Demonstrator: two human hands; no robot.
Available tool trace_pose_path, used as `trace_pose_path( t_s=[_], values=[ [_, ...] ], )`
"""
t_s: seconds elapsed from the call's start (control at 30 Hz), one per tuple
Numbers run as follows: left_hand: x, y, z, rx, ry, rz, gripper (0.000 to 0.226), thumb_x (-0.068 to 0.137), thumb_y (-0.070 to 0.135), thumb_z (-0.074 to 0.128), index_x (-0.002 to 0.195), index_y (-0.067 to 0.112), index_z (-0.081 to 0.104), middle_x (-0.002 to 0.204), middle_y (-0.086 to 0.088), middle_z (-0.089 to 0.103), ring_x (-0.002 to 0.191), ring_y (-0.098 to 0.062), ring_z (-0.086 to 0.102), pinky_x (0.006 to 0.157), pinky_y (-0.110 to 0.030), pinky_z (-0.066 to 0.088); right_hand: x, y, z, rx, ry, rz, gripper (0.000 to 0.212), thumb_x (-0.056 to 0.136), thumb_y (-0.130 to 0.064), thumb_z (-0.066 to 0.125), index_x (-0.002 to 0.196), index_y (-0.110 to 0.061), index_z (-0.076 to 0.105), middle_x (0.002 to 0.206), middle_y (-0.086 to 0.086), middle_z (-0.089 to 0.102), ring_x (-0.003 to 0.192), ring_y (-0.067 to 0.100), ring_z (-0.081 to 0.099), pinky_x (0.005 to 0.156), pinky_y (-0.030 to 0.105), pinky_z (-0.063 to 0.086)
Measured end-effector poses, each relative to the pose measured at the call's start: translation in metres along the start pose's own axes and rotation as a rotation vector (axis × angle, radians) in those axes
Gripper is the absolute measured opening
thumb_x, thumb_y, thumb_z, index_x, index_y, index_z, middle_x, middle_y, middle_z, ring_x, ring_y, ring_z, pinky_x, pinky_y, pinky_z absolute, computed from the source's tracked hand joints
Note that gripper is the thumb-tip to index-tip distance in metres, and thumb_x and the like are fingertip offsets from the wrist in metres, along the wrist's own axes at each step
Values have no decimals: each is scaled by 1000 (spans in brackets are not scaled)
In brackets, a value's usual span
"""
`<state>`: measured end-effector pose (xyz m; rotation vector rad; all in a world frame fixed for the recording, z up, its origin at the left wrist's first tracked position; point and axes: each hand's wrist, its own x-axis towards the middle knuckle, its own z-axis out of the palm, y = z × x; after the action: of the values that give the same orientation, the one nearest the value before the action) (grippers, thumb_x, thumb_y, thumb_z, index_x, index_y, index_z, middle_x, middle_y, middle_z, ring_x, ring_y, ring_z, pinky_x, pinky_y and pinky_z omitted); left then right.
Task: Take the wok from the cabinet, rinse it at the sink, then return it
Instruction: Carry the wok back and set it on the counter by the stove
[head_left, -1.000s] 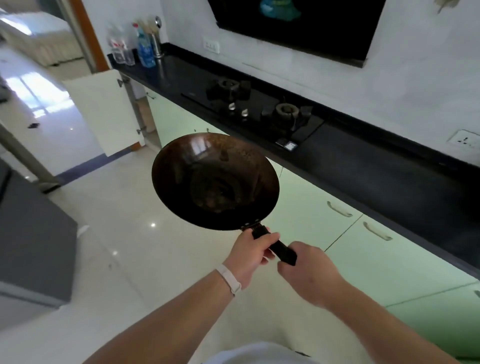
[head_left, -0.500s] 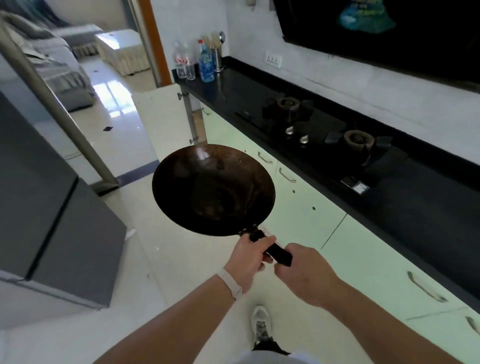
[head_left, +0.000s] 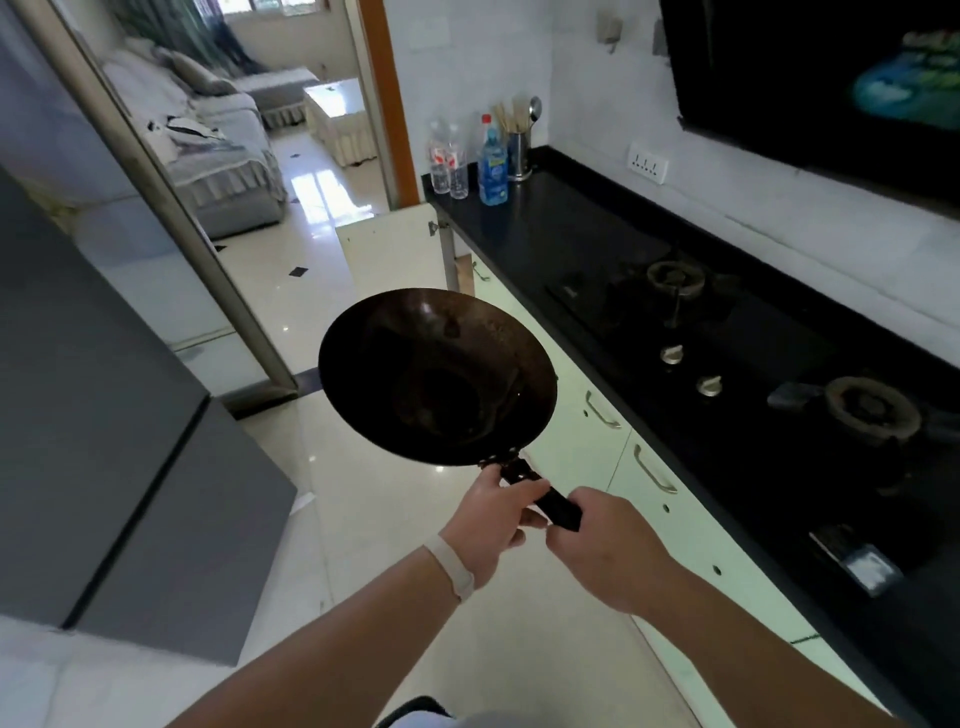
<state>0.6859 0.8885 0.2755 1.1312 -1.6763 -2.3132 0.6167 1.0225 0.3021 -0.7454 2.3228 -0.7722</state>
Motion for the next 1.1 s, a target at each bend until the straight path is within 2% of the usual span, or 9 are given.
trace_pose_path(
  t_s=[0.13,0.4,0.67,0.9,1.1],
  values=[
    [46,20,-23,-42,-33,-1,21,90,14,65,109,14,58,88,-4,71,64,-16,62,52,-24,36,52,-21,-3,-33,-3,-2,16,86,-29,58,73,-20,50,64,-5,54,52,13,46,51,26,36],
    [169,71,-91,-91,-90,-29,31,89,11,63,119,7,55,89,-7,69,61,-16,60,52,-25,34,181,-83,16,-53,41,64,18,86,-29,58,73,-19,50,64,-5,54,52,13,45,50,26,34],
    [280,171,-170,-59,-202,-48,23,88,12,65,110,15,59,88,-6,68,62,-16,59,55,-27,34,305,-177,22,-4,138,152,18,86,-30,58,77,-16,54,62,-4,53,51,13,43,49,26,34],
    [349,227,-187,-31,-287,-35,24,87,14,67,111,15,60,84,-2,68,63,-16,59,55,-26,35,374,-211,4,37,218,207,17,86,-30,60,79,-14,57,62,-3,55,49,14,45,48,29,37],
    [411,249,-177,-1,-342,-77,23,86,15,68,108,18,61,81,2,69,61,-14,60,60,-29,35,431,-206,-14,-10,226,250,19,87,-35,60,76,-21,52,66,-4,58,51,11,49,48,25,36]
  ],
)
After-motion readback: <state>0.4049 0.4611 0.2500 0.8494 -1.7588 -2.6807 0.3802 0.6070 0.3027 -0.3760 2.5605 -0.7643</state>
